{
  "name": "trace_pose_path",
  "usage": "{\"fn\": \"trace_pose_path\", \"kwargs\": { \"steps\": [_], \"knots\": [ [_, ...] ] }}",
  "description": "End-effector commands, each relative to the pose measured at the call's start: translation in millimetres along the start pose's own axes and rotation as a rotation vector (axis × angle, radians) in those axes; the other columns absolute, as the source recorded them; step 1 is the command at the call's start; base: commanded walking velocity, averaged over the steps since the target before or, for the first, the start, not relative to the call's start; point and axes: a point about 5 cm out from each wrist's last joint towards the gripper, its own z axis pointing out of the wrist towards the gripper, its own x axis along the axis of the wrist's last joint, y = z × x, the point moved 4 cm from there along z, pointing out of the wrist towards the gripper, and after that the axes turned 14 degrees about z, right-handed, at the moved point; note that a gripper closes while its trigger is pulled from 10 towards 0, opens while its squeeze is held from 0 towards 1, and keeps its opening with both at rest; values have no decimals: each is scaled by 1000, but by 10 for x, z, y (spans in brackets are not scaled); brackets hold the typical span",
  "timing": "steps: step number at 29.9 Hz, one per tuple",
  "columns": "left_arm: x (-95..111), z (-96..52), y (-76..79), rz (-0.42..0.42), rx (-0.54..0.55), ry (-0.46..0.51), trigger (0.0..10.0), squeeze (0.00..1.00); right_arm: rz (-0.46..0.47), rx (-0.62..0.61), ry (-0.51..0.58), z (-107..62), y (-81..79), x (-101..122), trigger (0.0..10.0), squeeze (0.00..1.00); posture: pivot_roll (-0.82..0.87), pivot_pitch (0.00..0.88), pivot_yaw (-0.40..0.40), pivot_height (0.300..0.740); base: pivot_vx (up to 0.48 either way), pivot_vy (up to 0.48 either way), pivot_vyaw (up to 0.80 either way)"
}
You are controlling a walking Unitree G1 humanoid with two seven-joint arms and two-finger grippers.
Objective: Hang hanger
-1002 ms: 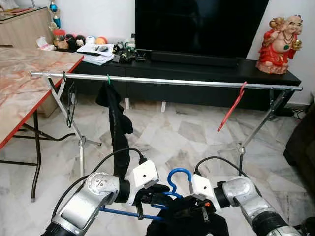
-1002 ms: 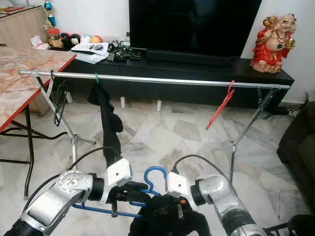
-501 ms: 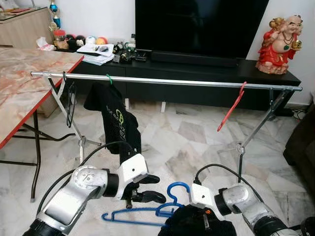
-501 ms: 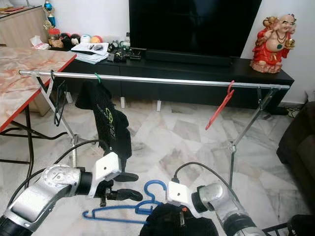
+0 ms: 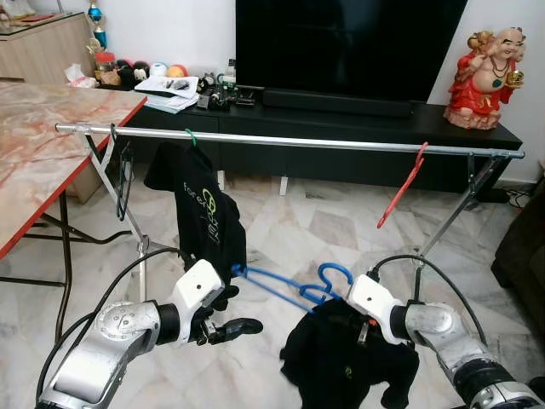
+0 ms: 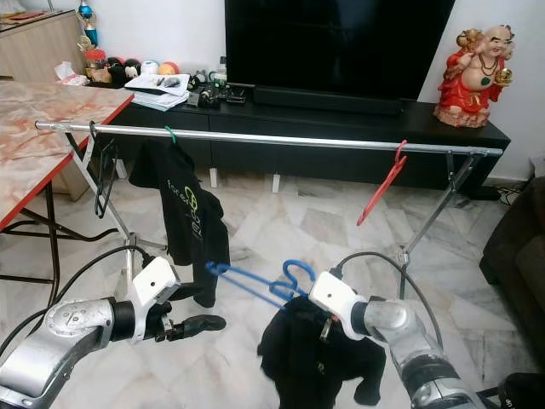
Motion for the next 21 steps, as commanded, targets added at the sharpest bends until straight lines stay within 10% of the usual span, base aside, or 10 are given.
{"fn": "trace_pose_path", "kwargs": {
  "steps": [1, 14, 21],
  "knots": [
    [-130, 1, -72, 6, 74, -41, 10000, 0, -49, -43, 87, -40, 109, 297, 0, 0, 155, 2, -72, 740, 0, 0, 0],
    [-545, 141, -164, -100, 265, -80, 10000, 0, -170, -21, 216, -124, 31, 799, 0, 0, 126, 23, -71, 740, 0, 0, 0],
    [-658, 270, -112, -21, 237, -125, 10000, 0, -245, 45, 292, -281, -156, 1107, 0, 0, 108, 27, -70, 740, 0, 0, 0]
  ]
}}
